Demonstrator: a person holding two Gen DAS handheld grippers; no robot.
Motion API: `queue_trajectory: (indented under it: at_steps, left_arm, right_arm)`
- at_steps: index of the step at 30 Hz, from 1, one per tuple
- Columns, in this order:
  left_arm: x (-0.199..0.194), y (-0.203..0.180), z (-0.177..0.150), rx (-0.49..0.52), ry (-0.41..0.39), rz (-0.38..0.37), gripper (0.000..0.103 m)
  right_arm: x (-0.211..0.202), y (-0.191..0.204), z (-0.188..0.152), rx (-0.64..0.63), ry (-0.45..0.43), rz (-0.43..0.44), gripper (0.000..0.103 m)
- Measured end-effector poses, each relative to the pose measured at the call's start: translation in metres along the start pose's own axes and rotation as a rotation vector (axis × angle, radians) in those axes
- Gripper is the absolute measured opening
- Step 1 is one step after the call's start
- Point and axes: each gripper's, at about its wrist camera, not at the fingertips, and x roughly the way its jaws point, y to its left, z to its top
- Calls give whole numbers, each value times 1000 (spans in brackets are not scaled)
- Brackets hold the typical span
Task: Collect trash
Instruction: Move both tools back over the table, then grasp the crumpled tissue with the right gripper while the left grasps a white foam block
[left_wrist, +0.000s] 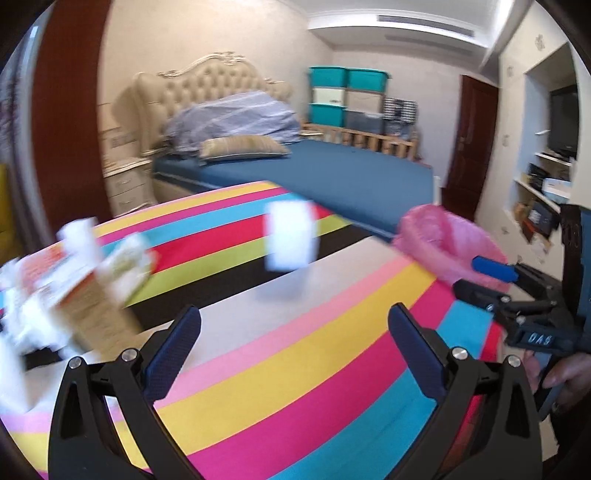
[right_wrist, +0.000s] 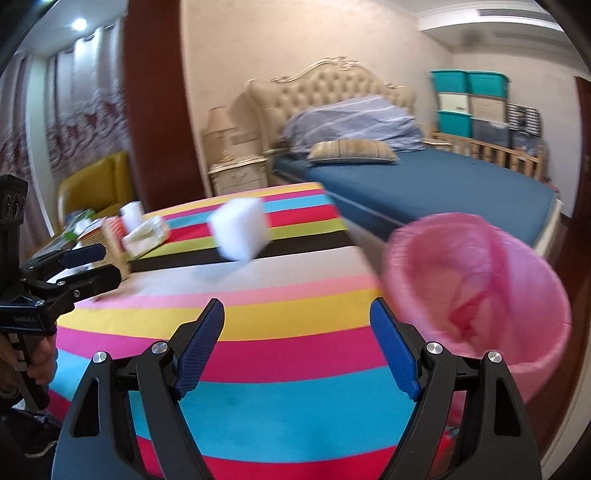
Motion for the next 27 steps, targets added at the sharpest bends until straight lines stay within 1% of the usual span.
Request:
queue_trajectory:
  at_steps: [5,9,12,14,17,19,21,24,27]
  left_arm:
    - [-37,62,-24,-70,16,140,98]
    - [-68,111,-38,-144,10,252,98]
    - [-91,149,-52,-214,24,342,98]
    - [-101,172,-59,-259,34,387,98]
    - [-116,205,-67,-339,39,426,98]
    - [-124,221,-72,-369,43,447,98]
    - [-130,234,-76,-381,47,471,98]
    - [-132,242,-80,-376,64,467,98]
    - [-125,246,-78,-369,83,473,98]
  right_arm:
    - [17,50,2,-56,40,77,77]
    - [30,95,5,-115,72,148,77]
    - [40,130,8,-168,96,199,77]
    - [49,151,8,-204,126,225,77]
    - [60,184,8,-265,151,255,77]
    - [66,205,9,-305,163,273,77]
    - [71,221,10,-333,175,288,77]
    - [83,242,12,-366,205,305,77]
    - [97,258,15,-396,234,317,77]
